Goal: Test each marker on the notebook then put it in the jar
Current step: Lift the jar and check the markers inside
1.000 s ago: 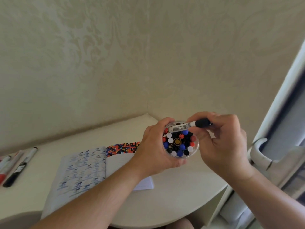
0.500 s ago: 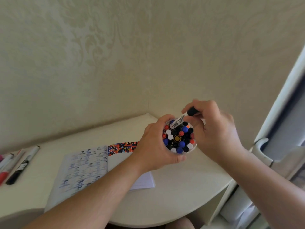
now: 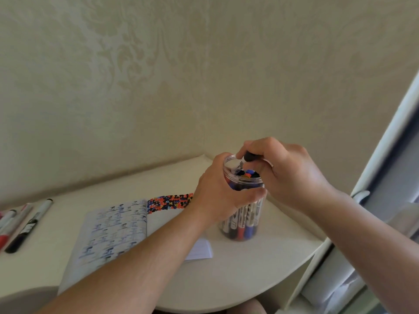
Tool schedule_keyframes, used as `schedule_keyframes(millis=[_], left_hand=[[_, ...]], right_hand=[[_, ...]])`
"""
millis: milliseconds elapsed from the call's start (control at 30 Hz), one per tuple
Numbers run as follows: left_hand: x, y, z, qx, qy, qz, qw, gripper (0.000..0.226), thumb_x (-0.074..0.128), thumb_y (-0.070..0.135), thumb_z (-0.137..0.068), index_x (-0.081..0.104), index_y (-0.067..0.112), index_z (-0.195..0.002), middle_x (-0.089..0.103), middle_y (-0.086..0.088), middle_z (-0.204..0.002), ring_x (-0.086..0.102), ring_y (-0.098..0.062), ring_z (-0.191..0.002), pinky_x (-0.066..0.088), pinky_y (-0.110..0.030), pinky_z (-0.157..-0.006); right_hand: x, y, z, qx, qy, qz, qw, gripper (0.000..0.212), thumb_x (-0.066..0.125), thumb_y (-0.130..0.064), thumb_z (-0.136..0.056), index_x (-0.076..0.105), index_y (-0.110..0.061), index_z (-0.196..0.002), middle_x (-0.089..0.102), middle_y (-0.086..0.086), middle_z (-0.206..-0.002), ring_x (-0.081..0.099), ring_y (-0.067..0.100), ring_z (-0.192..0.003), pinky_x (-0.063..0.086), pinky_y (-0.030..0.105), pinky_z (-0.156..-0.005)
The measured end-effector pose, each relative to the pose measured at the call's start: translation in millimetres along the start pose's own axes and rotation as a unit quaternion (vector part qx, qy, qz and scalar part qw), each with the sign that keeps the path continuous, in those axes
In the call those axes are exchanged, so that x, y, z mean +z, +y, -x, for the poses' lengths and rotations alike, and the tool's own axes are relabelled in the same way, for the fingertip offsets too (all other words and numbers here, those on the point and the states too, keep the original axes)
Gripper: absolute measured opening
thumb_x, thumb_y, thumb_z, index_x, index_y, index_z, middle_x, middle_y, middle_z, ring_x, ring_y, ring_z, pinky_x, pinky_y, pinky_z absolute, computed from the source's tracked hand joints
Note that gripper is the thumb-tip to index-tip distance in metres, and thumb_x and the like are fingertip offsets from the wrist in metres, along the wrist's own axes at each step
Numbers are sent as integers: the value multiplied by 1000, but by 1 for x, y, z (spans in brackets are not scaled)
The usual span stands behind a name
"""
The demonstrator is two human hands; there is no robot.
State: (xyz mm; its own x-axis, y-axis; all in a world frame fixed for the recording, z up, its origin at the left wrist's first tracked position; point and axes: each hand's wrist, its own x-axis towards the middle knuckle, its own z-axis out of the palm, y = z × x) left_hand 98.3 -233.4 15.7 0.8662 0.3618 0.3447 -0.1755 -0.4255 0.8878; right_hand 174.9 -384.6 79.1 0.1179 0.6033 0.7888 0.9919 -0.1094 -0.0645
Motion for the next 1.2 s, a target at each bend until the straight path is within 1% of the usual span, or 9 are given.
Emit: schedule_keyframes(millis=[133, 267, 400, 567, 733, 833, 967, 1100, 1200], left_hand=[[-1, 0, 3, -7, -16, 26, 999, 81, 97, 46, -63, 49, 43, -129, 72, 11, -119, 72, -11, -109, 59, -45, -95], [-6, 1, 10, -8, -32, 42, 999, 85, 98, 33, -66, 47, 44, -133, 70, 13, -122, 71, -5, -108, 58, -34, -96], [-8, 0, 10, 1, -43, 34, 999, 91, 98, 33, -65, 43, 45, -137, 68, 14, -125, 70, -7, -111, 58, -35, -98], [-5, -3, 9, 12, -46, 34, 998, 99, 98, 37, -62, 40, 45, -141, 65, 12, -131, 70, -14, -114, 57, -41, -100], [-6, -4, 12, 20, -39, 27, 999, 104, 99, 38, -60, 39, 43, -144, 63, 10, -134, 68, -13, -118, 56, -42, -102], [-8, -3, 15, 32, -48, 25, 998, 103, 99, 27, -64, 38, 37, -147, 63, 11, -135, 67, -8, -119, 56, -32, -100], [-8, 3, 20, 47, -46, 17, 998, 100, 98, 19, -66, 38, 35, -144, 63, 14, -130, 67, 1, -114, 52, -13, -90], [-9, 3, 24, 62, -31, 0, 998, 99, 100, 24, -62, 38, 51, -135, 62, 19, -128, 63, 0, -118, 53, -19, -95], [-9, 5, 25, 85, -28, -14, 996, 95, 101, 20, -59, 45, 50, -130, 63, 23, -126, 63, -2, -119, 54, -23, -98]], right_hand=[[-1, 2, -2, 50, 31, -20, 998, 51, 68, 11, -91, 49, -29, -115, 74, -2, -104, 70, 18, -87, 62, 40, -70], [-3, 7, -1, 120, 93, -111, 982, 51, 72, 7, -92, 52, -36, -110, 75, -10, -100, 74, 11, -92, 61, 32, -84], [-11, 5, 0, 203, 138, -246, 937, 61, 68, 2, -94, 48, -55, -106, 78, 0, -99, 75, 24, -100, 58, 45, -89], [-8, 4, -2, 291, 112, -280, 908, 44, 68, 2, -96, 48, -36, -105, 79, 2, -94, 77, 21, -91, 61, 40, -85], [-11, 14, -6, 390, 112, -269, 873, 34, 73, -8, -96, 47, -30, -101, 79, 9, -88, 79, 23, -78, 63, 49, -87], [-13, 15, -8, 412, 110, -259, 867, 32, 72, -7, -97, 46, -26, -100, 78, 11, -84, 78, 25, -76, 64, 51, -85], [-18, 10, -12, 431, 105, -210, 872, 30, 76, -15, -95, 48, -26, -99, 78, 4, -78, 78, 22, -73, 63, 56, -84], [-28, -3, -17, 414, 106, -175, 887, 33, 78, -17, -93, 49, -31, -98, 78, 2, -81, 77, 16, -71, 63, 52, -85], [-32, -13, -17, 393, 128, -205, 887, 34, 78, -14, -92, 49, -30, -101, 79, 4, -84, 78, 19, -73, 63, 51, -86]])
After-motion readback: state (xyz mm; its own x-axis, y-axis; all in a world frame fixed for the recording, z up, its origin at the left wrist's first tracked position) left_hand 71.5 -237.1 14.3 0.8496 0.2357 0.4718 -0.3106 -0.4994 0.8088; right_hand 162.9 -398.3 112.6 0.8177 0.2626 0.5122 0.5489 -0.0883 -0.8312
